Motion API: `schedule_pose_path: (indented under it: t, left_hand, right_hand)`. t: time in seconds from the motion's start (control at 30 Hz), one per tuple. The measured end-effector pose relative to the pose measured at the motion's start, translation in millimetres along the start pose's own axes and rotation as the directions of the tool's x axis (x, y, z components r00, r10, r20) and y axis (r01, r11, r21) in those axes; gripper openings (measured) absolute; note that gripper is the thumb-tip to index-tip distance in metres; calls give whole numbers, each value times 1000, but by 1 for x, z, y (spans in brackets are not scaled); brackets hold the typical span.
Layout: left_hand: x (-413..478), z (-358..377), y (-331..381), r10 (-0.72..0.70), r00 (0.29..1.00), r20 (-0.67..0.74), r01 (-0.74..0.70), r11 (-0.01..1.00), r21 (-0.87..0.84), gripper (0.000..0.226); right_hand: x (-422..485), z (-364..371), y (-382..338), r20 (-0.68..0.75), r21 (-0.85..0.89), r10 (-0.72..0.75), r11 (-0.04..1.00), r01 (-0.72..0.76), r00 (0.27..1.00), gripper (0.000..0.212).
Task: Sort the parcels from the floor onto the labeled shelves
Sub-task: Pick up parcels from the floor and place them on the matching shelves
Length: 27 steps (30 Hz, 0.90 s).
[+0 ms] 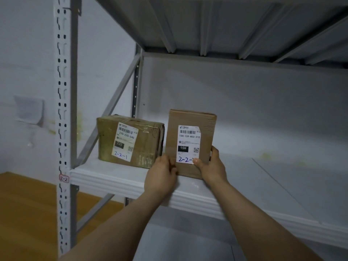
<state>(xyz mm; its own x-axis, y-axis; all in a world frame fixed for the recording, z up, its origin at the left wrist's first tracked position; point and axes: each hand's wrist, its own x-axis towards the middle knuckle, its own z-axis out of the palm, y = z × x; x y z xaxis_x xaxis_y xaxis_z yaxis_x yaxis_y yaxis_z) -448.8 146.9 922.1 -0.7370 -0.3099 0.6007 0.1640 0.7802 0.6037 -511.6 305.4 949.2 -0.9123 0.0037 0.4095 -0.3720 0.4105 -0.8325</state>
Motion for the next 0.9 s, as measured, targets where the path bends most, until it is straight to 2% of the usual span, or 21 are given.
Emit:
schedule_pose_path:
  t: [0.3, 0.47, 0.53, 0.63, 0.77, 0.9]
  left_hand:
    - [-2, -2, -2, 55, 998, -4, -55, 998, 9, 14]
    - [-2, -17, 2, -4, 1000, -14, 4, 998, -61, 7]
    - [-8, -27, 1, 6, 999, -32, -8, 998, -69, 8]
    - [-24, -50, -5, 47, 999, -18, -48, 997, -63, 5]
    - [-51, -95, -24, 99, 995, 7, -98, 992, -80, 12]
    - [-86, -144, -64, 147, 978, 145, -149, 989, 7, 29]
  right_hand:
    - [-4, 9, 3, 4, 2, 29, 1000, -29, 1000, 71]
    - [-14, 5, -2, -2, -82, 162, 983, -161, 987, 85]
    - [-23, 4, -9, -37, -68, 207, 975, -209, 978, 80]
    - [-47, 5, -25, -95, -41, 232, 971, -237, 968, 61]
    - [-88, 14, -49, -218, -70, 192, 975, -212, 957, 49]
    - [-152, 44, -66, -161, -133, -16, 991, -5, 987, 46]
